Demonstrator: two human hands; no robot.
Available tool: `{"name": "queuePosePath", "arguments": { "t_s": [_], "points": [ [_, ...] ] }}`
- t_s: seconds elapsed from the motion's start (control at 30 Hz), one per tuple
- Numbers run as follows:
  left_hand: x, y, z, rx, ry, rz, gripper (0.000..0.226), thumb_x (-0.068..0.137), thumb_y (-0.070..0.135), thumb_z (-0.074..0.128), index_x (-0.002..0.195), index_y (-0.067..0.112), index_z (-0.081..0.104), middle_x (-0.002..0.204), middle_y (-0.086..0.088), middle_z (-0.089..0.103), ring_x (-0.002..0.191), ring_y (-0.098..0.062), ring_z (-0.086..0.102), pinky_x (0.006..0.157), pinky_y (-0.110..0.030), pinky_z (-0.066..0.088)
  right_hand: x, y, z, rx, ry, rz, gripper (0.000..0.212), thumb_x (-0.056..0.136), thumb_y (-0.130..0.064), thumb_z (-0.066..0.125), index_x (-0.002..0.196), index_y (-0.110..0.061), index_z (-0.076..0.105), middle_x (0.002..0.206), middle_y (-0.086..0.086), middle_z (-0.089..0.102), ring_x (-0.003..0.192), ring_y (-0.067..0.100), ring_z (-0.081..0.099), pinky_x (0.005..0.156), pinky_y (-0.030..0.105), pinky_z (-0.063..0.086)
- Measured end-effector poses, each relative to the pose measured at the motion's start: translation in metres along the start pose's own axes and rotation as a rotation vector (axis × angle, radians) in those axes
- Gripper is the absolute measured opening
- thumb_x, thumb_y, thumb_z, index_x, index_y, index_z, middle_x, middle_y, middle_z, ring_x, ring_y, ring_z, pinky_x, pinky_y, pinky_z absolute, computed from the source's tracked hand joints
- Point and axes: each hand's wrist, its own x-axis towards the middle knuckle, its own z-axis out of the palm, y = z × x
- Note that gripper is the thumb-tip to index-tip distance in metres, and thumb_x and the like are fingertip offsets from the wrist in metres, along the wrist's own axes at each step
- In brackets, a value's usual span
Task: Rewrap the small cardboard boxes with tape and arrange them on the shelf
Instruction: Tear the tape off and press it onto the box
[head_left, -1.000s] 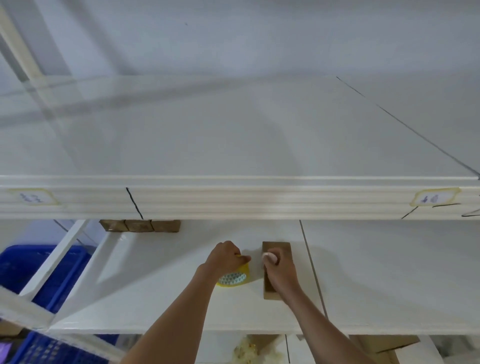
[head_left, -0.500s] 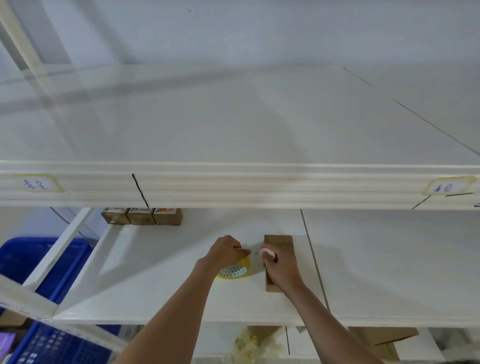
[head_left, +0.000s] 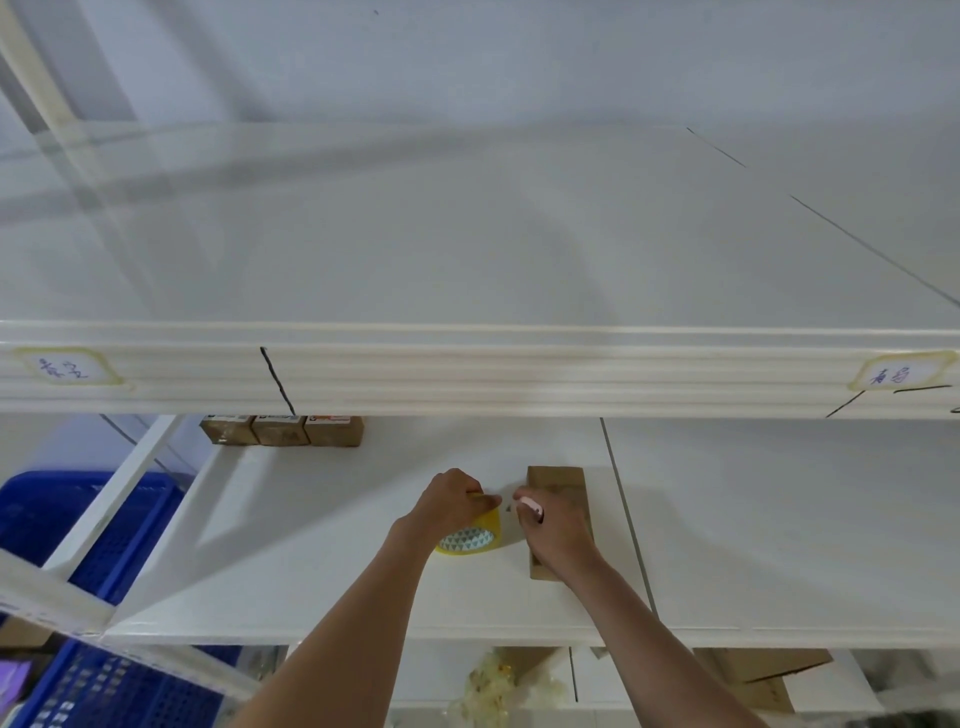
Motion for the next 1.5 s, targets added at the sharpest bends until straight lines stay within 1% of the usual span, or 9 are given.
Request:
{"name": "queuePosePath", "arguments": {
  "t_s": [0.23,0.4,0.5,0.63,0.73,0.83,1.2,1.33,1.5],
  "points": [
    [0.002,0.000,-0.001,0.012,-0.028,-0.027,0.040,0.093,0.046,0.064,0.091,0.007,0.074,0.095,-0.011,0.070,0.082,-0.024,0.068,0.073,-0.031,0.054,-0.005,-0.006,-0.003,-0.012,-0.065,0.025,0.030,0.104,-0.017,0.049,0.128,-0.014,0.065,0.124,0.001,0.066,0.116,0.016,0.060,0.088,0.016,0.040],
    [0.004,0.002,-0.004,0.115,-0.048,-0.062,0.041,0.093,0.053,0.059,0.091,0.013,0.069,0.093,-0.006,0.065,0.091,-0.027,0.067,0.084,-0.037,0.054,-0.002,-0.008,-0.004,-0.014,-0.102,0.036,0.021,0.097,-0.011,0.048,0.094,-0.005,0.069,0.089,0.010,0.068,0.077,0.014,0.058,0.065,0.025,0.043],
    [0.003,0.004,-0.006,0.269,-0.066,-0.038,0.047,0.097,0.056,0.051,0.114,0.015,0.067,0.110,-0.005,0.064,0.107,-0.028,0.062,0.095,-0.041,0.046,-0.001,-0.007,-0.002,0.007,-0.092,0.032,0.022,0.095,-0.011,0.049,0.081,-0.003,0.064,0.077,0.012,0.064,0.067,0.012,0.053,0.062,0.034,0.045],
    [-0.001,0.009,-0.013,0.297,-0.089,0.057,0.024,0.098,0.043,0.053,0.115,0.034,0.067,0.123,0.004,0.063,0.117,-0.023,0.057,0.102,-0.045,0.039,-0.003,-0.007,-0.008,0.114,-0.044,0.082,0.018,0.099,-0.018,0.052,0.098,-0.015,0.069,0.089,-0.004,0.066,0.079,0.003,0.057,0.067,0.014,0.041],
    [0.003,0.012,-0.019,0.262,-0.111,0.091,0.018,0.095,0.037,0.054,0.101,0.038,0.071,0.119,0.006,0.065,0.110,-0.020,0.061,0.098,-0.040,0.048,-0.002,-0.005,-0.013,0.254,-0.025,0.164,0.016,0.099,-0.021,0.053,0.106,-0.023,0.067,0.097,-0.008,0.066,0.089,0.007,0.060,0.074,0.021,0.047],
    [0.002,0.017,-0.024,0.283,-0.162,0.139,0.024,0.100,0.031,0.052,0.111,0.028,0.074,0.122,0.002,0.063,0.109,-0.021,0.061,0.085,-0.026,0.046,-0.003,-0.002,-0.018,0.418,0.014,0.255,0.018,0.098,-0.021,0.054,0.108,-0.022,0.068,0.095,-0.005,0.067,0.083,0.010,0.062,0.066,0.020,0.043],
    [0.001,0.014,-0.017,0.235,-0.090,0.134,0.016,0.093,0.028,0.061,0.101,0.025,0.075,0.112,0.003,0.066,0.103,-0.019,0.065,0.081,-0.026,0.050,0.002,0.001,-0.032,0.778,0.217,0.371,0.019,0.094,-0.013,0.057,0.097,-0.013,0.076,0.074,0.004,0.068,0.064,0.015,0.059,0.057,0.024,0.048],
    [0.001,0.013,-0.013,0.153,-0.033,0.049,0.014,0.090,0.022,0.063,0.085,0.028,0.074,0.099,0.007,0.068,0.087,-0.018,0.068,0.080,-0.031,0.058,-0.002,0.022,-0.054,0.676,0.407,0.321,0.023,0.098,-0.012,0.054,0.108,-0.024,0.070,0.102,-0.001,0.069,0.084,0.018,0.069,0.067,0.030,0.059],
    [-0.002,0.012,-0.014,0.135,0.027,-0.023,0.018,0.085,0.021,0.061,0.078,0.031,0.074,0.100,0.004,0.071,0.088,-0.020,0.066,0.083,-0.033,0.057,-0.016,0.064,-0.075,0.372,0.394,0.432,0.024,0.099,-0.009,0.053,0.116,-0.022,0.064,0.101,0.007,0.069,0.073,0.022,0.073,0.057,0.027,0.056]
  ]
}}
